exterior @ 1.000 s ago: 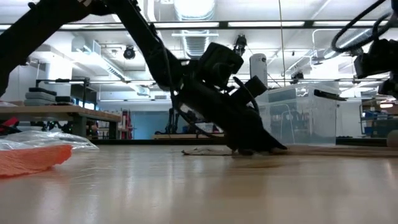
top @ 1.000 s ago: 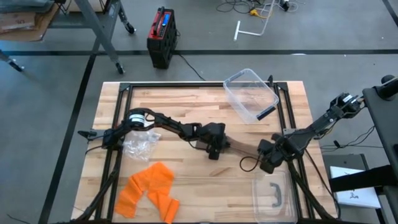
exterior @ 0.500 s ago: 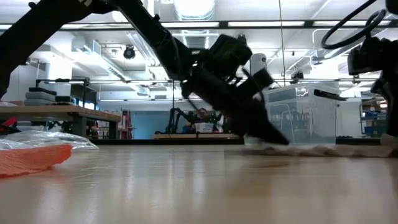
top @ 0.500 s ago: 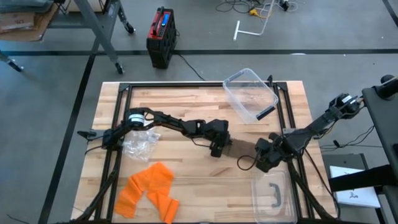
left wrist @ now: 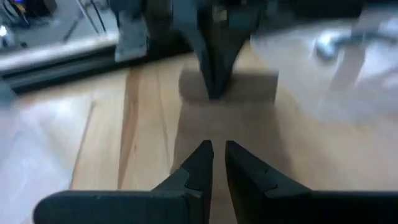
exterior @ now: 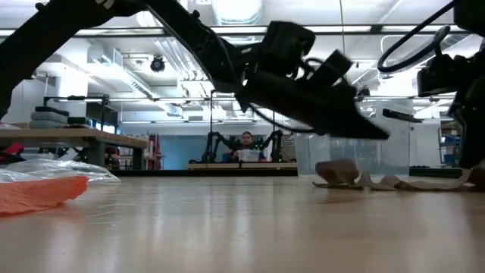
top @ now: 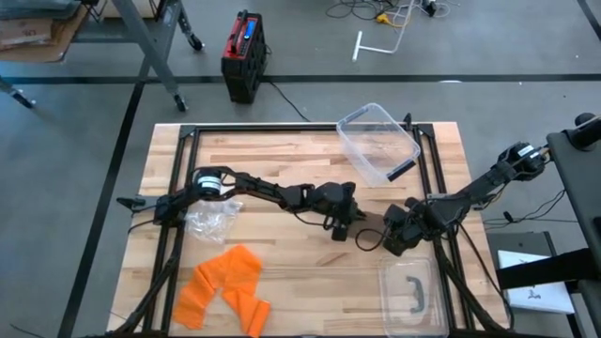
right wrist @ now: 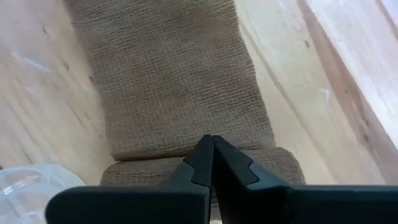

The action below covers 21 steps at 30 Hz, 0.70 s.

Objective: Roll bandage
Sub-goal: Uncoil the brown bandage

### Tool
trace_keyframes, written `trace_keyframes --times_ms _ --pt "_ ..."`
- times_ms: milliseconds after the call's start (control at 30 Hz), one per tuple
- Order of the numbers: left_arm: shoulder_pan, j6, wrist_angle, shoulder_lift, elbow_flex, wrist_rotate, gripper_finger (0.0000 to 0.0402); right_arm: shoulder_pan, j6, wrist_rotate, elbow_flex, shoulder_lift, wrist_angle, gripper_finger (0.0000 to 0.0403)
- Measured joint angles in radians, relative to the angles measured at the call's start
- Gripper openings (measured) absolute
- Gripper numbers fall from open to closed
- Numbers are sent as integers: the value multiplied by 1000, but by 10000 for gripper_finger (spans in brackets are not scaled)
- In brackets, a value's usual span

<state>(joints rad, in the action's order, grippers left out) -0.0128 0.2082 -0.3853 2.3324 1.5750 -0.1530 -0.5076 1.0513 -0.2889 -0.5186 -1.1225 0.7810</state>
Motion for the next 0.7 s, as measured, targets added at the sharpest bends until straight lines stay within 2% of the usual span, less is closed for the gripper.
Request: trace_keyframes --times_ms 133,333,500,600,700 --pt "24 -56 -22 65 102 13 36 0 -24 9 0 0 -7 2" --pt "39 -98 37 268 348 13 36 0 -52 8 2 0 -10 2" --pt "41 -123 81 381 512 13 36 0 -68 0 13 1 -15 2" --pt "43 -109 143 420 578 13 36 0 -67 -17 19 1 -17 2" --pt "41 -71 221 428 593 15 36 0 -66 -45 24 0 -19 2"
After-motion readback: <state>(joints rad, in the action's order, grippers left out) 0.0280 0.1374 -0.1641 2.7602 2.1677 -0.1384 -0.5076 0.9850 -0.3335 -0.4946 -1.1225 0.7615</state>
